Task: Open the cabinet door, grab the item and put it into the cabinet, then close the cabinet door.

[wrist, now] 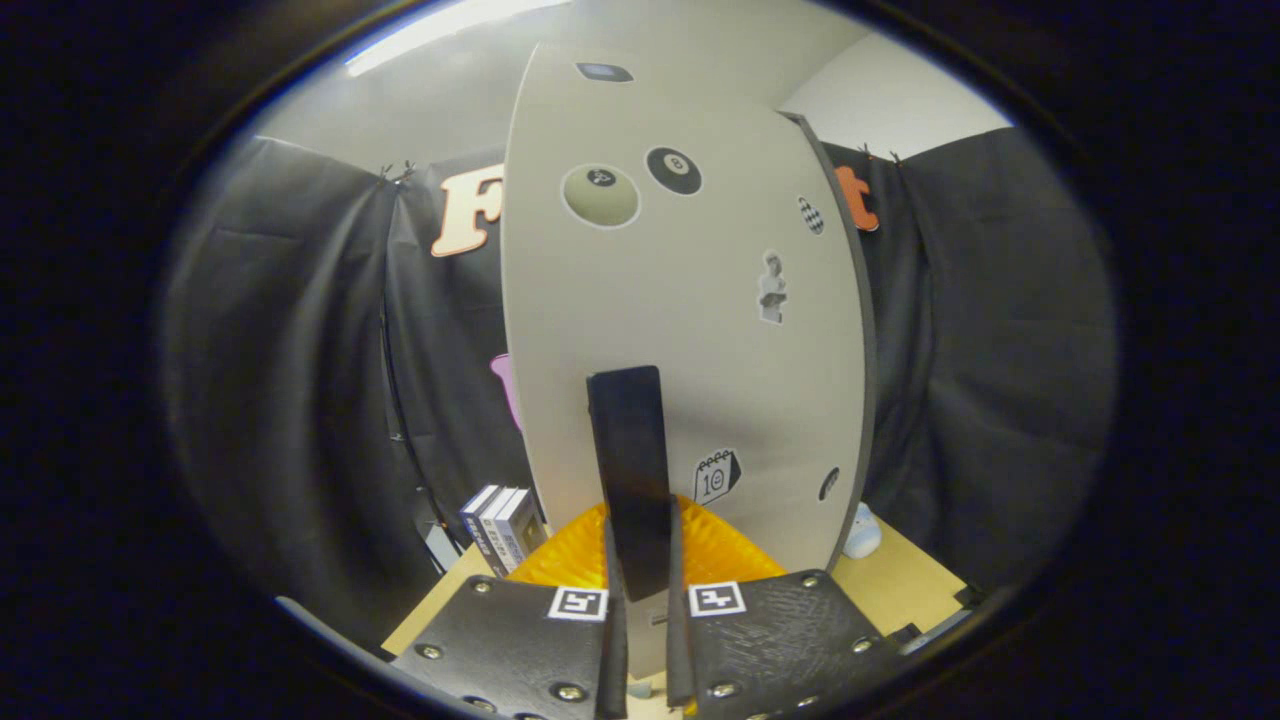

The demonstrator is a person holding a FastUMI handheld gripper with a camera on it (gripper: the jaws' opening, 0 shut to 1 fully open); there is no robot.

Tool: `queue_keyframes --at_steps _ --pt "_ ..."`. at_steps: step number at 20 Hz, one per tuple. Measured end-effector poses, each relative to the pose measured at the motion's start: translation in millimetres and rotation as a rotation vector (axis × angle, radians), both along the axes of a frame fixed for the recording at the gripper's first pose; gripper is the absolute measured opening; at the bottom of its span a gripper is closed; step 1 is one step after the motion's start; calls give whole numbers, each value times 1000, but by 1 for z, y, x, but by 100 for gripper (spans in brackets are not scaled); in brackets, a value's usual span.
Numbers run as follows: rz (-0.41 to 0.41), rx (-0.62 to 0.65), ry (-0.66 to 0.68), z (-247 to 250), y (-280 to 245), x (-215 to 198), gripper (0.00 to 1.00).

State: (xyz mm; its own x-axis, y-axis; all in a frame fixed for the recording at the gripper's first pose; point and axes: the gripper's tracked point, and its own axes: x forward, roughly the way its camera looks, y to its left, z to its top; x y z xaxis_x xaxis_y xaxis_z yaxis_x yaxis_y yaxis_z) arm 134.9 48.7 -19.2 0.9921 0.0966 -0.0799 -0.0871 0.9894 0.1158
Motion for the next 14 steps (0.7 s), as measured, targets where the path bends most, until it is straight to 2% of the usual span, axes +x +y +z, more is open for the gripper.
queue_keyframes --at_steps 5,14 --pt "-53 -2 1 2 -36 -26 15" --pt "-233 -35 -13 4 -143 -72 14"
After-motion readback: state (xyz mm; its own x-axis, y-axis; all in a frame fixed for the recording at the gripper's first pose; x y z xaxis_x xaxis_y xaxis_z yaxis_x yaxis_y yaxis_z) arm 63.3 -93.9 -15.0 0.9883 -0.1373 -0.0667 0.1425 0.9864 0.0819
